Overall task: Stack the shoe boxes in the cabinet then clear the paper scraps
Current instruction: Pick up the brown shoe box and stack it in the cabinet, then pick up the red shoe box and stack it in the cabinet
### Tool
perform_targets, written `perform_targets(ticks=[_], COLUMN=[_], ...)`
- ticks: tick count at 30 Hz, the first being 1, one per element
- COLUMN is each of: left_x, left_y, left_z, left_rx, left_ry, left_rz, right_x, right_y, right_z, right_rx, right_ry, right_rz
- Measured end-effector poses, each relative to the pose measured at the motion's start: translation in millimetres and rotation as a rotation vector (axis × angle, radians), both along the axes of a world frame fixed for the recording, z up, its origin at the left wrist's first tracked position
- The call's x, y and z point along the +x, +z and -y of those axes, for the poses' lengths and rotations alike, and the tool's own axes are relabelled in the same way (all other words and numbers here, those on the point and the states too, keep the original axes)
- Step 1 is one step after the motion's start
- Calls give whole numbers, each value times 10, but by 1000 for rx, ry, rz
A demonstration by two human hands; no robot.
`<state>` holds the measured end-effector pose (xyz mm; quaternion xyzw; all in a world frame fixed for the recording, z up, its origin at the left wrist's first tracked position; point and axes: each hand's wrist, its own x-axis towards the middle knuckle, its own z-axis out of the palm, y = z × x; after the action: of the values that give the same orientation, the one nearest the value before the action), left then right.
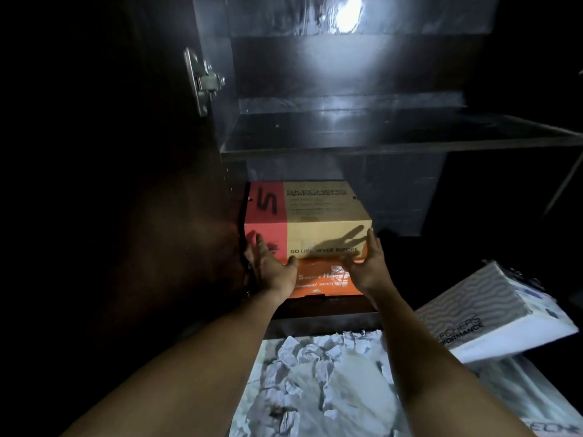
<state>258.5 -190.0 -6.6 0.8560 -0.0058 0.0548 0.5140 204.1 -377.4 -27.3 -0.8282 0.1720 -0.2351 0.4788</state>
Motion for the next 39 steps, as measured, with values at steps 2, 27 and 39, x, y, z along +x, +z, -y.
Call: perform_targets(ticks=[2,27,39], left_x=[-148,-4089,-5299], left_y=[128,2540,2606], left_z=[-48,171,839], left_rx=[9,182,181], left_ry=[-36,-1138,-1437], left_rz=[-40,187,261], right_x=[-201,-6363,-7752], right_y=[163,2619,2766], right_z=[-26,-907,-1081], right_rx=[-28,-307,-224], right_ry=[-3,-792,-1098], right_rz=[-56,-495,-623])
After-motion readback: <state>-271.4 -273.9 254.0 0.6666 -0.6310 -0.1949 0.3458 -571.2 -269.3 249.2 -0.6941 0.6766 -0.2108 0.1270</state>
